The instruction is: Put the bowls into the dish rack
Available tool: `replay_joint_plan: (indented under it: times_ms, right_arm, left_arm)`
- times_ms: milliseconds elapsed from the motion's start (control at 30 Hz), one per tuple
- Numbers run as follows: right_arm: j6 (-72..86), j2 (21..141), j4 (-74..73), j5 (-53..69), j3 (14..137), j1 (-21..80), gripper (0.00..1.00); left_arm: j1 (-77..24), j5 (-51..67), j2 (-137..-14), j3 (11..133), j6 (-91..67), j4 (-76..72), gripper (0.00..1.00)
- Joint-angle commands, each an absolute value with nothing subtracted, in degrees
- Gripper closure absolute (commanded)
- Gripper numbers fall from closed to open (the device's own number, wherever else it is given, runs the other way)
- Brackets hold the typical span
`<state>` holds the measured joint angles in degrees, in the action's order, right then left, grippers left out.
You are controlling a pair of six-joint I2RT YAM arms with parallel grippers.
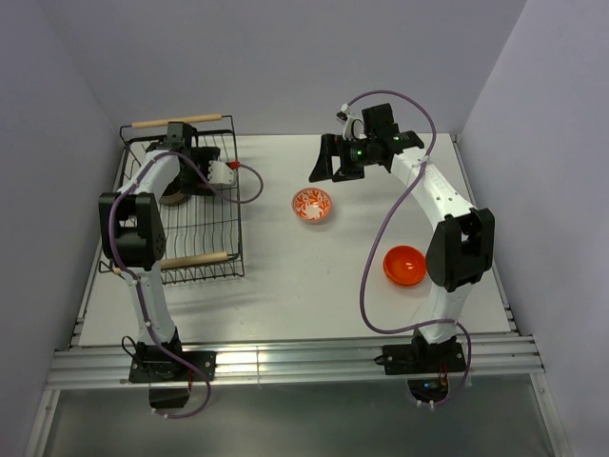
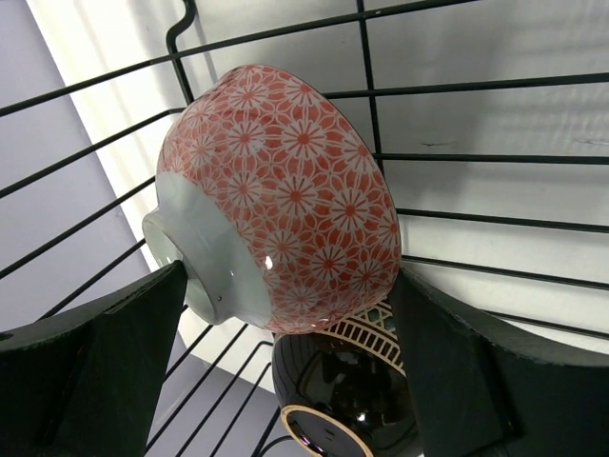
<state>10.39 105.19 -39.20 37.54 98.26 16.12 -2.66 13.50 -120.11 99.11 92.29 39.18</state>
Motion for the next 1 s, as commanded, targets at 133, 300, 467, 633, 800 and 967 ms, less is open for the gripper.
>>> replay_joint_plan:
  times_ms: [133, 300, 467, 633, 800, 967]
  right_arm:
    - [9.6, 105.2, -39.4, 38.2, 100.3, 15.6, 0.01]
    - [10.1, 105.3, -38.9, 38.6, 100.0, 15.6, 0.01]
    - [9.8, 104.7, -38.8, 38.5, 99.1, 15.7, 0.01]
    - [10.2, 104.5, -38.1, 38.9, 98.4, 15.6, 0.02]
    - [9.8, 103.4, -37.9, 38.4, 97.4, 15.6, 0.04]
    - [9.3, 102.7, -38.4, 37.2, 97.2, 15.3, 0.06]
  left_arm:
    - [-4.0, 17.1, -122.5, 101.9, 91.8, 48.8, 0.07]
    - [-4.3, 16.2, -122.4, 100.0, 90.5, 43.3, 0.07]
    - [-4.3, 17.7, -121.3, 98.8, 89.5, 39.4, 0.07]
    - [-4.2, 19.9, -117.7, 95.0, 87.1, 32.4, 0.09]
    - [-4.2, 21.4, -114.7, 92.4, 86.6, 29.4, 0.08]
    - [-4.2, 21.7, -111.9, 94.2, 85.0, 32.2, 0.08]
